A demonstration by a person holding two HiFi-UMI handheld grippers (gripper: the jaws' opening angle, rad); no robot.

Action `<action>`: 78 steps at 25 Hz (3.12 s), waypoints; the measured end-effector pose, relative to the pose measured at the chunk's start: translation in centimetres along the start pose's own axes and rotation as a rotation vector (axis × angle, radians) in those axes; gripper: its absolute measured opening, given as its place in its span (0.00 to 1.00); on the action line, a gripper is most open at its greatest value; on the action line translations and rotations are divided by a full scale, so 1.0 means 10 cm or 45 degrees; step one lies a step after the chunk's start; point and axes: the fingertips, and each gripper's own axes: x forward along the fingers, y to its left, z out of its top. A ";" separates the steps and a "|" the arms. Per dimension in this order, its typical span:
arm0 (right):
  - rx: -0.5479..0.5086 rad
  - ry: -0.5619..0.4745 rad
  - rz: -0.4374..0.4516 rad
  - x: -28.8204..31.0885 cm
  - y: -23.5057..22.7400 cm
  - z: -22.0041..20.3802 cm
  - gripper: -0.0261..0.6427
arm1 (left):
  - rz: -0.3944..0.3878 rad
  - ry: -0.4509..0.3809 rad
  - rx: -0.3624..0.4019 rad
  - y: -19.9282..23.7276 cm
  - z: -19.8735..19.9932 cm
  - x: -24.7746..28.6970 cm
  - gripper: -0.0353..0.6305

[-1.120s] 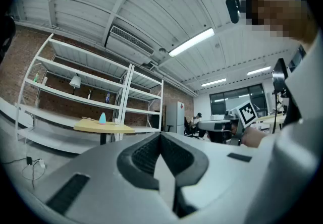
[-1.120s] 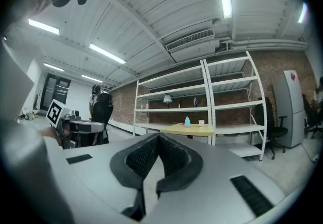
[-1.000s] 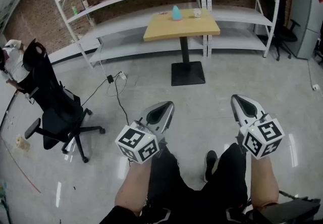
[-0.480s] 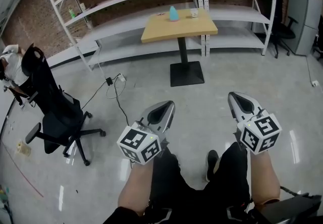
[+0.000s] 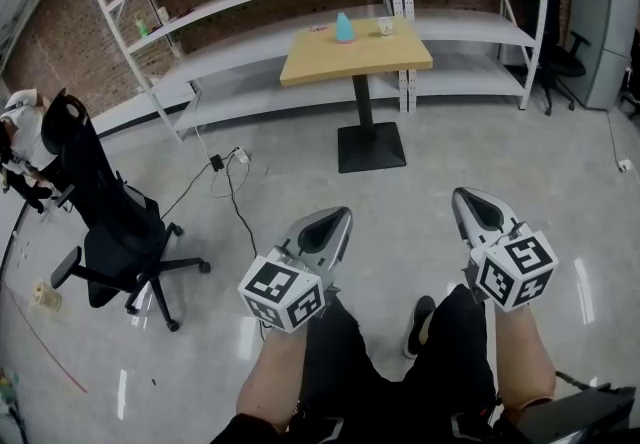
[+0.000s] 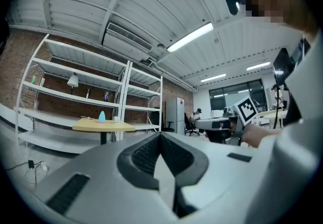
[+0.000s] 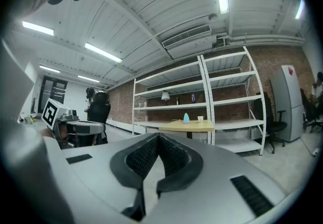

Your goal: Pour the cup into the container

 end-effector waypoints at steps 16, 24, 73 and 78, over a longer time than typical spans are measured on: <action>-0.009 0.009 0.031 0.66 -0.44 -0.14 0.04 | -0.043 0.033 0.012 0.47 -0.12 0.77 0.05; -0.042 -0.034 0.057 1.15 -0.81 0.12 0.04 | 0.012 0.018 0.010 0.87 -0.06 1.12 0.05; -0.065 -0.028 -0.129 6.31 -3.35 0.52 0.14 | -0.111 -0.030 -0.020 5.27 0.43 5.22 0.05; -0.053 -0.007 -0.142 6.78 -3.57 0.51 0.25 | -0.131 -0.030 -0.026 5.59 0.42 5.56 0.05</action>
